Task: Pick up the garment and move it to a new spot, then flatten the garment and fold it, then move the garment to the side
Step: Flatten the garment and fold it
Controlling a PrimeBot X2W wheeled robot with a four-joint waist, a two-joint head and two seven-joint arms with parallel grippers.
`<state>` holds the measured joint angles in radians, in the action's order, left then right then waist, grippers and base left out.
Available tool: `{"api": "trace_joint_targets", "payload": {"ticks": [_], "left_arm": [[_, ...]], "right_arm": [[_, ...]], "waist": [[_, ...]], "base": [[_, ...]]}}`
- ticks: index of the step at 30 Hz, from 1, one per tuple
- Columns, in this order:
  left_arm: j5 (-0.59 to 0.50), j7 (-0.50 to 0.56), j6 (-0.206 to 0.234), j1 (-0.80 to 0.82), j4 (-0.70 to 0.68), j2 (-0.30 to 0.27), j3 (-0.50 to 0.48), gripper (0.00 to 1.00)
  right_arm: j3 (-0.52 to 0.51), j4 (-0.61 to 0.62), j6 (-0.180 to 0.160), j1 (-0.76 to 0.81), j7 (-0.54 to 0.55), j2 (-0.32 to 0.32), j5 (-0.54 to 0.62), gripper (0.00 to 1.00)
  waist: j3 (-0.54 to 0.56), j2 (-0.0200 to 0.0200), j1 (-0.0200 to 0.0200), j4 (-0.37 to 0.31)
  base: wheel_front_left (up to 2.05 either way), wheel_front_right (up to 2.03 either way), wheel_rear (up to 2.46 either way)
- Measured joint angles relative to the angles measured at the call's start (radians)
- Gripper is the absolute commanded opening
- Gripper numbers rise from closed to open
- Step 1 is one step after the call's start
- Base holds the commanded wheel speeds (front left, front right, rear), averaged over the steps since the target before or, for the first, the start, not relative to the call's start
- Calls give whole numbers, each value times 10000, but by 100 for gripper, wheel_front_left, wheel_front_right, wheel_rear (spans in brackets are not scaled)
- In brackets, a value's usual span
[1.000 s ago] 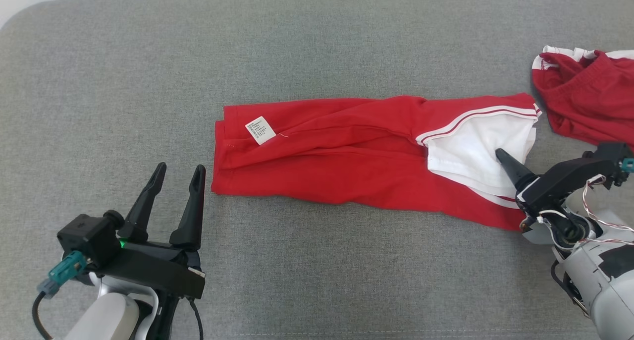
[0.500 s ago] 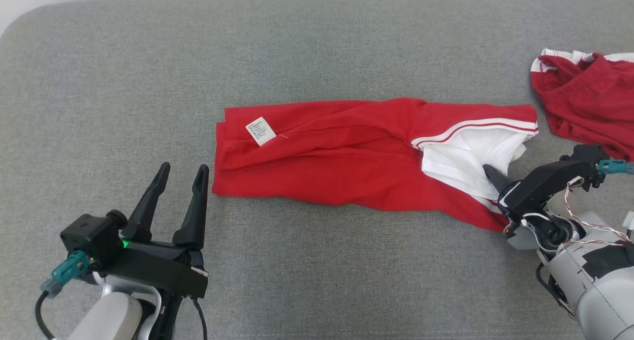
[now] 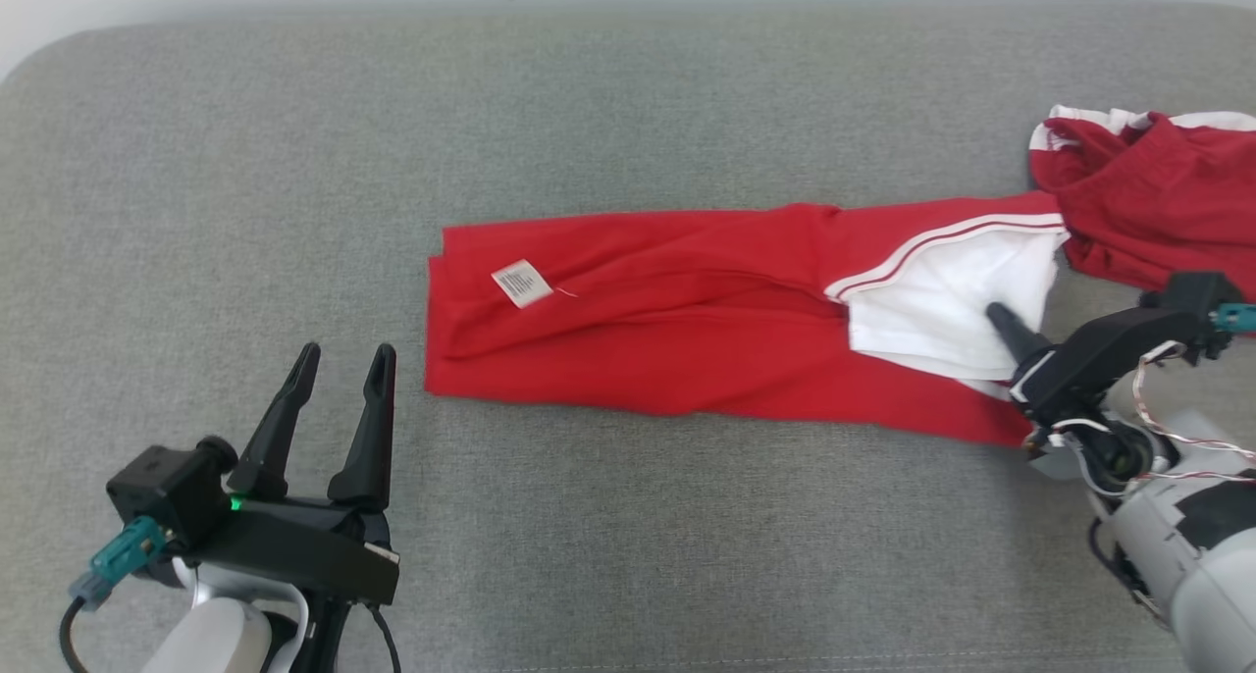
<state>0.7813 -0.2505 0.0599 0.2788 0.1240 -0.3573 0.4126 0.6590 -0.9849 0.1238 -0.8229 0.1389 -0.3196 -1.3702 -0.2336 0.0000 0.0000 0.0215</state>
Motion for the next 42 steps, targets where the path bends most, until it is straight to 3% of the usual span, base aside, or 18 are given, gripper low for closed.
{"api": "trace_joint_targets", "payload": {"ticks": [11,18,29,42], "left_arm": [[-100,-25,-84,-265,50,150,-125,100],[-290,-25,-261,-370,161,408,36,100],[-368,-25,-405,-373,439,796,186,100],[-391,-25,-606,-370,656,1218,242,100]], "right_arm": [[207,725,0,369,-548,-894,370,0],[612,1870,0,456,-834,-861,648,0],[1599,3496,0,294,-976,-788,1643,0],[2441,3302,0,-331,-297,-437,2272,0]], "waist": [[379,0,0,-376],[595,0,0,-403],[804,0,0,220],[874,0,0,1295]], "base": [[0,0,0],[0,0,0],[0,0,0],[0,0,0]]}}
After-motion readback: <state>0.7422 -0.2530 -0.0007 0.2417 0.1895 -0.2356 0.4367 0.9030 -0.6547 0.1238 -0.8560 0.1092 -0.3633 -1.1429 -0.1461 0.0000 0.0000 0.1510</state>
